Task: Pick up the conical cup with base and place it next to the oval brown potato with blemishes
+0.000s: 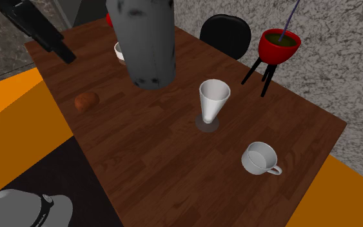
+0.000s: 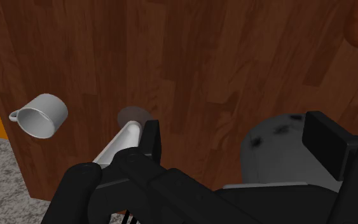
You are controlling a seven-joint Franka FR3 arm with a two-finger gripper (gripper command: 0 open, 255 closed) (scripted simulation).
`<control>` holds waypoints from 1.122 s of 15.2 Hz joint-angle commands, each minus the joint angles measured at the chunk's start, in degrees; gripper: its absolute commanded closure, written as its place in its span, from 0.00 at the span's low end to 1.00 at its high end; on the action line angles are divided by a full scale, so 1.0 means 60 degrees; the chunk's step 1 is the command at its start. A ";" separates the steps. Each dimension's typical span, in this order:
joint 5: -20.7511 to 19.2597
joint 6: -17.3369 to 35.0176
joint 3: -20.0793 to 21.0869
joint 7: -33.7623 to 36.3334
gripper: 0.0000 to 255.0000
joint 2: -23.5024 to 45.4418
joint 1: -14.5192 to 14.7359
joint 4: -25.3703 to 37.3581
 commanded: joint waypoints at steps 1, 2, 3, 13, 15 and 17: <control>0.0000 0.0000 0.0000 0.0000 0.00 0.0000 0.0000 0.0000; -0.0069 0.0268 -0.0069 -0.0061 0.00 0.0240 -0.0038 -0.0029; -0.0137 0.0532 -0.0137 -0.0121 0.00 0.0490 -0.0076 -0.0044; -0.0688 0.2899 -0.0758 -0.0647 0.00 0.3393 -0.0440 0.0504; -0.0763 0.3290 -0.0867 -0.0745 0.00 0.4039 -0.0506 0.0766; -0.0823 0.3647 -0.0972 -0.0844 0.00 0.4699 -0.0567 0.1077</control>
